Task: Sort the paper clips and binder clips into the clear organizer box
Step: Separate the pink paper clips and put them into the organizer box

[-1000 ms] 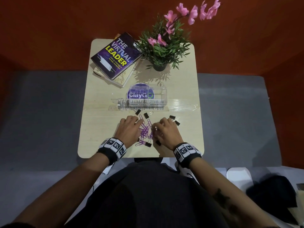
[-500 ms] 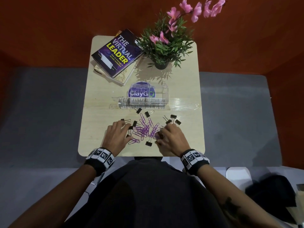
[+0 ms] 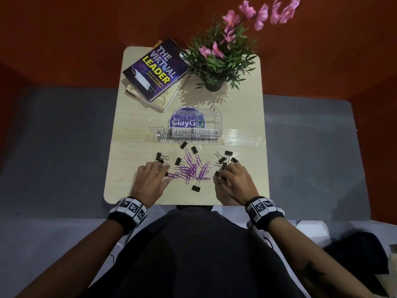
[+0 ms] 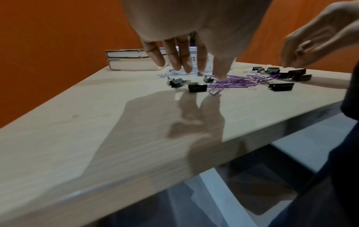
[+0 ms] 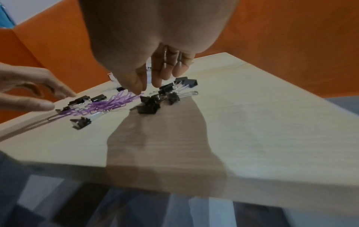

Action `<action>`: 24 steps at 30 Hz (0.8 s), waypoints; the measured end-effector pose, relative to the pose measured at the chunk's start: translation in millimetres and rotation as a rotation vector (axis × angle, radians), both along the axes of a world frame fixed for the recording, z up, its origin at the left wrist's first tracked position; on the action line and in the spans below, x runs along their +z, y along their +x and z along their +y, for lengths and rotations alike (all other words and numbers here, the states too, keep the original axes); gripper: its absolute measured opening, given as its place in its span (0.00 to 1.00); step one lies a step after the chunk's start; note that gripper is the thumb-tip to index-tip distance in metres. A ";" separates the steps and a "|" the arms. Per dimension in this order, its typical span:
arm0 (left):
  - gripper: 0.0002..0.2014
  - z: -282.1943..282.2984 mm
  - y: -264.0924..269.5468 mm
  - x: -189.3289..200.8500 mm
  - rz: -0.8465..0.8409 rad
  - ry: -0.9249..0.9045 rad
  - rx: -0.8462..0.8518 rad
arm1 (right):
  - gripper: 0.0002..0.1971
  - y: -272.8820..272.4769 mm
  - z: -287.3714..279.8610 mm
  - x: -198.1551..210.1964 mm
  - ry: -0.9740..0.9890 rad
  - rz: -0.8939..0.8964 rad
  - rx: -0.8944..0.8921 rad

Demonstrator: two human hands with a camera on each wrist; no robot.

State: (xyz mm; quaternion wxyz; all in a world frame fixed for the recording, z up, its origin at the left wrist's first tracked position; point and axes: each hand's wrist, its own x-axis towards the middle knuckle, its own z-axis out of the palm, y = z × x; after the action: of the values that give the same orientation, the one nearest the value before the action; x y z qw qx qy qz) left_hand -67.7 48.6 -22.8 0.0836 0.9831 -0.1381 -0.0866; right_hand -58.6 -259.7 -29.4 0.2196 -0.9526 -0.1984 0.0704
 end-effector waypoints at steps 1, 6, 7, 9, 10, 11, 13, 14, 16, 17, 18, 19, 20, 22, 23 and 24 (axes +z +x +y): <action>0.16 -1.9 -0.4 -1.6 0.000 0.007 -0.062 | 0.06 2.8 3.1 -0.2 -0.003 0.010 -0.007; 0.05 -21.2 9.1 -7.7 0.017 0.048 -0.186 | 0.05 15.2 35.3 4.3 -0.064 0.055 0.099; 0.05 -27.7 11.6 -7.0 0.019 0.052 -0.203 | 0.06 17.5 40.7 5.3 -0.069 0.068 0.112; 0.09 -38.3 16.9 -3.1 0.011 0.032 -0.221 | 0.12 24.0 47.9 6.2 -0.048 0.079 0.101; 0.14 -42.2 19.9 -0.3 0.018 0.006 -0.218 | 0.17 27.1 50.0 6.4 -0.035 0.083 0.102; 0.19 -44.9 22.5 1.8 0.041 -0.021 -0.215 | 0.22 30.2 51.3 7.0 -0.039 0.103 0.119; 0.33 -47.7 28.7 4.9 0.135 -0.031 -0.230 | 0.33 36.4 51.9 7.5 -0.089 0.167 0.176; 0.39 -48.9 32.0 5.4 0.181 -0.002 -0.244 | 0.35 38.7 52.0 6.6 -0.118 0.193 0.204; 0.41 -52.2 38.7 3.4 0.230 0.075 -0.272 | 0.34 41.0 53.7 5.3 -0.153 0.216 0.246; 0.39 -54.2 41.7 1.4 0.230 0.093 -0.282 | 0.32 41.9 54.8 5.3 -0.154 0.211 0.251; 0.35 -55.8 44.2 -0.4 0.216 0.097 -0.290 | 0.29 43.0 55.9 5.7 -0.144 0.200 0.245; 0.31 -57.4 46.3 -1.3 0.199 0.099 -0.298 | 0.26 43.9 56.8 7.3 -0.134 0.185 0.235; 0.28 -58.6 47.8 -1.8 0.178 0.104 -0.307 | 0.23 44.7 57.8 7.2 -0.129 0.162 0.226; 0.19 -60.0 49.5 -3.0 0.140 0.118 -0.320 | 0.17 44.6 60.5 7.1 -0.133 0.125 0.203; 0.14 -60.8 50.2 -2.9 0.123 0.118 -0.314 | 0.13 44.2 62.5 7.5 -0.137 0.119 0.186; 0.08 -61.3 51.3 -3.0 0.115 0.117 -0.302 | 0.10 43.8 64.5 7.2 -0.136 0.112 0.164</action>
State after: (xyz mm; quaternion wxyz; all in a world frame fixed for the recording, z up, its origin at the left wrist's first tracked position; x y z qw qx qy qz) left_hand -16.3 -12.7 -25.8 0.0201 0.9478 -0.2738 -0.1620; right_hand -14.8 -195.2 -22.2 0.1585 -0.9404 -0.2580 0.1545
